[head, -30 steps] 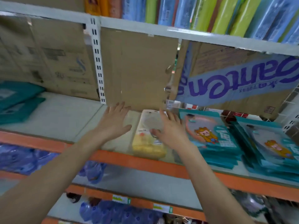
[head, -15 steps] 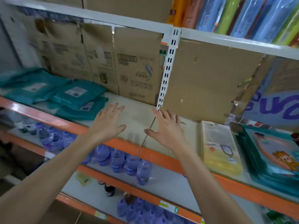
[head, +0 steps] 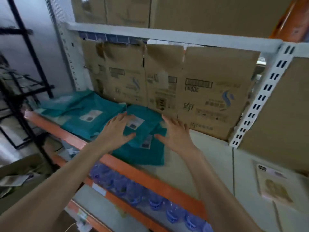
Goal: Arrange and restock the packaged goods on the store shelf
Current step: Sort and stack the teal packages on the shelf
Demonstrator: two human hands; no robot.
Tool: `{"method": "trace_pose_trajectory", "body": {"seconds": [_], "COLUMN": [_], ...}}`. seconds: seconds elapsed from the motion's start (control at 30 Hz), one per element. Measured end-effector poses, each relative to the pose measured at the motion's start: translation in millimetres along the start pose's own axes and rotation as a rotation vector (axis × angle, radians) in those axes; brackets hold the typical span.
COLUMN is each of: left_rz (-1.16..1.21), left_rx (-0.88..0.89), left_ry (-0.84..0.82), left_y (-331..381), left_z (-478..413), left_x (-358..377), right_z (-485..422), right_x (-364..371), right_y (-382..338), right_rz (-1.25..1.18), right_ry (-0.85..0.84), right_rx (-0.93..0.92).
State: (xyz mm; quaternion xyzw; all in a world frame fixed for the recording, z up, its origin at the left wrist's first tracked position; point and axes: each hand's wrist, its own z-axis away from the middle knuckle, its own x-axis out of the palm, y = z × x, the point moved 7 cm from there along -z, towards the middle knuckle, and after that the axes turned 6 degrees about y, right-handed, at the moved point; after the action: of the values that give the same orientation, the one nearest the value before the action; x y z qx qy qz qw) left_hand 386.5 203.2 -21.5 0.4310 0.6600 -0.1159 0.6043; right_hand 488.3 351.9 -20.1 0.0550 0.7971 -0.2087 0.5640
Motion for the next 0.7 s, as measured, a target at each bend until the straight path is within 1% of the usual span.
{"method": "trace_pose_trajectory", "body": {"seconds": [0.07,0.13,0.33,0.43,0.53,0.63,0.7], "left_rz": [0.096,0.163,0.15,0.151,0.229,0.242,0.297], "left_rx": [-0.043,-0.045,0.012,0.044,0.097,0.108,0.126], "left_ry": [-0.021,-0.07,-0.164,-0.224,-0.338,-0.463,-0.554], "left_y": [-24.5,-44.0,-101.0,-123.8,-146.6,-173.2,-184.7], "left_z": [-13.2,-24.5,-73.6,-102.5,-129.5,-161.3,-176.8], "left_x": [-5.8,-2.9,4.3,5.8,8.7,11.3,17.2], "right_z": [-22.5,-38.5,-80.2,-103.6,-126.6,-147.6,-157.0], "right_x": [15.0,30.3,65.6,81.7,96.5,104.6,110.7], "right_y": [-14.8,-24.2,-31.8,-32.5,-29.1,-15.6,-6.1], "right_rz": [0.003,-0.004,0.001,-0.068,-0.183,-0.215,-0.225], "right_ry": [-0.035,-0.085,-0.141,-0.158,-0.234,-0.268,-0.307], "right_rx": [-0.011,0.002,0.109,0.177,0.27,0.407,0.487]}}
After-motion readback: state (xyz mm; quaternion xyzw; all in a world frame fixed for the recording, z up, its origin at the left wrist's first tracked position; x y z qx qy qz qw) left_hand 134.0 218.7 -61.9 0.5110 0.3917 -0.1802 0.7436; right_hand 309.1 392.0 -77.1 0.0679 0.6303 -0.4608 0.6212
